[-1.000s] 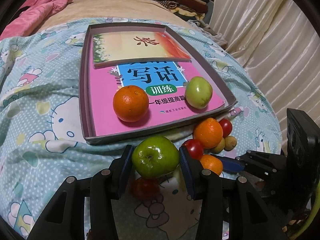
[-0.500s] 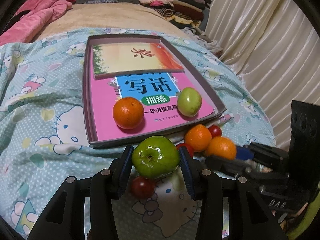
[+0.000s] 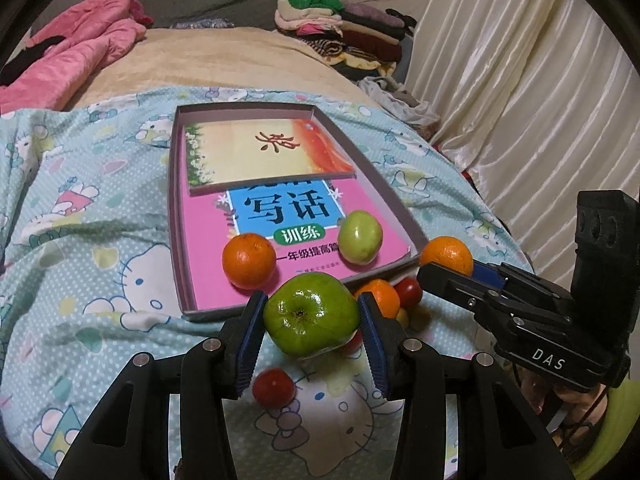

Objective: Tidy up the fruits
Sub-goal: 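Carry the green apple with the left tool while the right tool carries the orange over the tray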

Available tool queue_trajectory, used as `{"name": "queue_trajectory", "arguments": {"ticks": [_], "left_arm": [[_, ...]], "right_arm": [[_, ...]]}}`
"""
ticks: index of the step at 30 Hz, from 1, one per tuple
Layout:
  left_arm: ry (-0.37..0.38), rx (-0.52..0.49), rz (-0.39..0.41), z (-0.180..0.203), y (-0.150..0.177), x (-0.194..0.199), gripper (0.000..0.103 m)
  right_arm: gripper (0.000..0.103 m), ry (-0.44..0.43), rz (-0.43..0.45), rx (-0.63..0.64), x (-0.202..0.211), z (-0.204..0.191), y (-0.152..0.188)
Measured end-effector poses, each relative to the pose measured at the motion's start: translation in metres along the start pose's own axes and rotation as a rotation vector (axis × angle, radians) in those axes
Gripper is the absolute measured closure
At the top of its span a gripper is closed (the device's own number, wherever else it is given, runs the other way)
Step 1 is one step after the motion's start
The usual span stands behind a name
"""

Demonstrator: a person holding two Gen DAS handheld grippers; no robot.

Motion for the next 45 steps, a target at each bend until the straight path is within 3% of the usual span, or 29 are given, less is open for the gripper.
{"name": "queue_trajectory", "arguments": {"ticks": [19,45], "left_arm": [[-0.038,-0.003,0.028,0.013,-0.015,-0.014,0.055],[-0.07,-0.015,-0.025,0.011,-0.021,-0.06,0.055]], "right_arm": [[0.068,0.075,0.067,0.009,0.002,0.016,-0.021],[0.068,0.11,0.055,0.039,-0.019,0.026,-0.031]]}}
Point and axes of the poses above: each gripper's, at about its wrist camera, not at the fingertips, and x roughly against the way its jaws point, z to its right, y to its underside, the point moved 1 cm from there along -x, roughly the way its jaws point, and after that the axes turned 5 degrees about z, right-handed, at the moved point
